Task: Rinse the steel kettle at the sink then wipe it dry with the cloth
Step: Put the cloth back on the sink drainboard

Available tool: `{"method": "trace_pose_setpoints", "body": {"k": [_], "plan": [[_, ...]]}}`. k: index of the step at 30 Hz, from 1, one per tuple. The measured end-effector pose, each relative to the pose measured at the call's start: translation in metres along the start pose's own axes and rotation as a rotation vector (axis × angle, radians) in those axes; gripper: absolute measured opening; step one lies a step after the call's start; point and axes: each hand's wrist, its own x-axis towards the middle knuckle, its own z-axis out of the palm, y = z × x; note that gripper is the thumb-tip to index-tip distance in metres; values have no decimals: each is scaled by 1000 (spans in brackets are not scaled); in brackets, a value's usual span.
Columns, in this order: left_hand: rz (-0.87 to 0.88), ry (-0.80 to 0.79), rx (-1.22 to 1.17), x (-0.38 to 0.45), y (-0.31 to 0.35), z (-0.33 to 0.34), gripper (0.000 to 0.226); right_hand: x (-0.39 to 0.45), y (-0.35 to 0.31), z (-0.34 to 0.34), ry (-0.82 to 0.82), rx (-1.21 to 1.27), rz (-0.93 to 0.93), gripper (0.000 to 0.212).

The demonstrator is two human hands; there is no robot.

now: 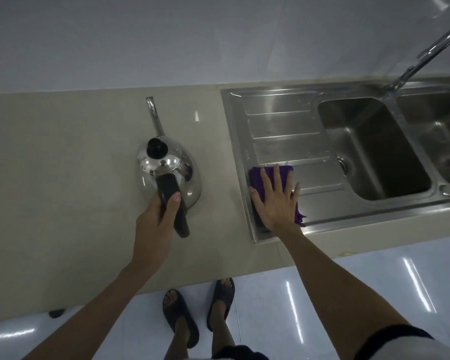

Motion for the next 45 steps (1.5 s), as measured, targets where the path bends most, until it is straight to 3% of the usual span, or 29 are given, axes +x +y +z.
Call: {"method": "trace_pose_setpoints", "body": {"k": [2, 3, 5, 8, 14, 17, 26, 30, 35, 45], "plan": [[-3, 95, 40, -4, 2, -2, 49, 10, -33, -17, 141, 173, -131, 61], [11, 134, 98, -6, -1, 2, 52, 15, -49, -28, 133, 353, -171, 56], [85, 219, 269, -8, -4, 4, 57, 27, -91, -46, -117, 727, -187, 47], [114, 262, 282, -10, 1, 11, 45, 50, -136, -54, -509, 898, -74, 52], [-32, 233, 49, 3, 5, -3, 30, 69, -159, -50, -789, 981, 126, 52], [-74, 189, -48, 25, 1, -27, 30, 70, -162, -45, -751, 1016, 141, 50], [-17, -75, 21, 146, 12, -89, 15, 89, -190, -34, -504, 1356, 288, 41], [40, -118, 115, 210, 29, -89, 29, 117, -212, -38, -380, 1466, 337, 34], [89, -170, 164, 274, 46, -86, 25, 152, -231, -34, -286, 1560, 381, 39], [184, -307, 211, 338, 52, -90, 41, 177, -250, -20, -185, 1645, 458, 42]]}}
